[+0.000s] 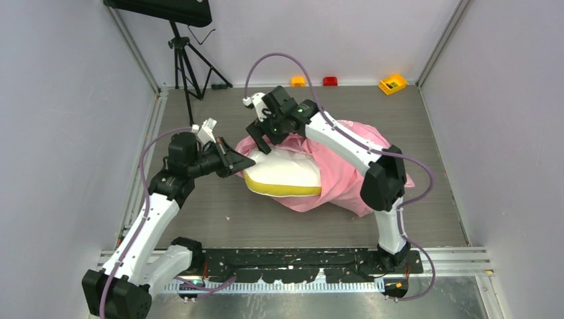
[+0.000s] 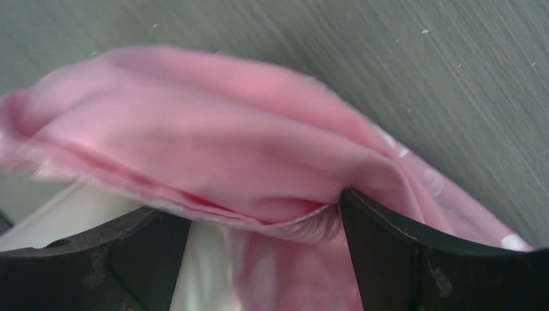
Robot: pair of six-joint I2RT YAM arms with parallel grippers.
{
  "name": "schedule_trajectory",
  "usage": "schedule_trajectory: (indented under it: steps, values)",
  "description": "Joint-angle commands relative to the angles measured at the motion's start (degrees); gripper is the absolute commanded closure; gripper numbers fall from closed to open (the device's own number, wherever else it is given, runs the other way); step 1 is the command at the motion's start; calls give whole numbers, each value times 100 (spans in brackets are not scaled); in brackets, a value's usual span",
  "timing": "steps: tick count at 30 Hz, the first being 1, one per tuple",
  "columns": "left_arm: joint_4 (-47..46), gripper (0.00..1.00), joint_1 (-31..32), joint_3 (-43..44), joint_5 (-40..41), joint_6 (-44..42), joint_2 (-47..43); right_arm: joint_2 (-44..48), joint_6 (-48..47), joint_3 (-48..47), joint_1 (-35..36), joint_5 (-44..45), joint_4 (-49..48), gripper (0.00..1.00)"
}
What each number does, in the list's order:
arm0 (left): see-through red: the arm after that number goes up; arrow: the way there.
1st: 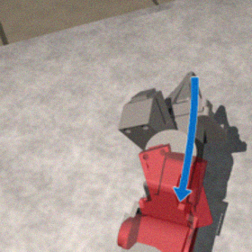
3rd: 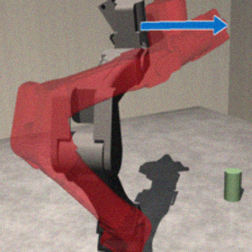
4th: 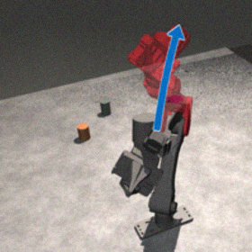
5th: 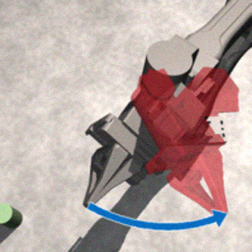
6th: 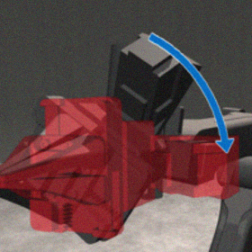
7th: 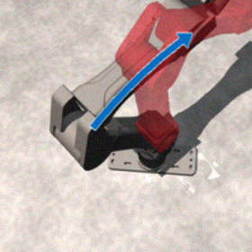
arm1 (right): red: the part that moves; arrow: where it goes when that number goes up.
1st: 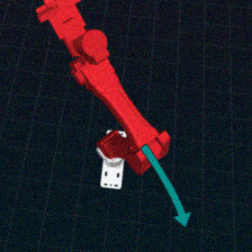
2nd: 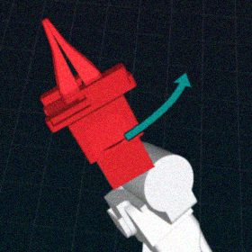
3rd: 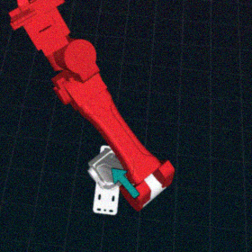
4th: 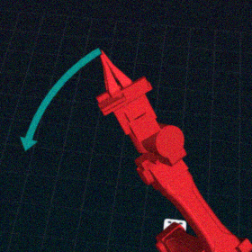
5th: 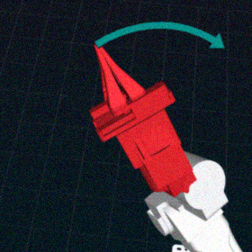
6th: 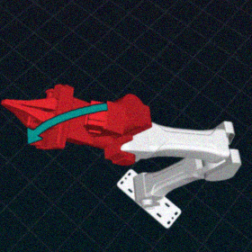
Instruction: Remove the pillowcase from the pillow
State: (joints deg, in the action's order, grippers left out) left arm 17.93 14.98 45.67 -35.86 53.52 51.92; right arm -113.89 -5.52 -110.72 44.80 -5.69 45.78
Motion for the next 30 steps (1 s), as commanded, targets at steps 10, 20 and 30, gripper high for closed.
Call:
schedule_trajectory:
  steps: [10,20,30]
  values:
    - [-563,100,226,1183,-654,-26,-648,-2208,665,-1404,-514,2123,451,13]
    - [-252,100,228,1304,-413,-236,-786,-1736,1371,-1073,-1538,3086,636,13]
    - [1216,100,228,1961,787,-1385,-893,-1162,1829,-779,-2487,3444,811,13]
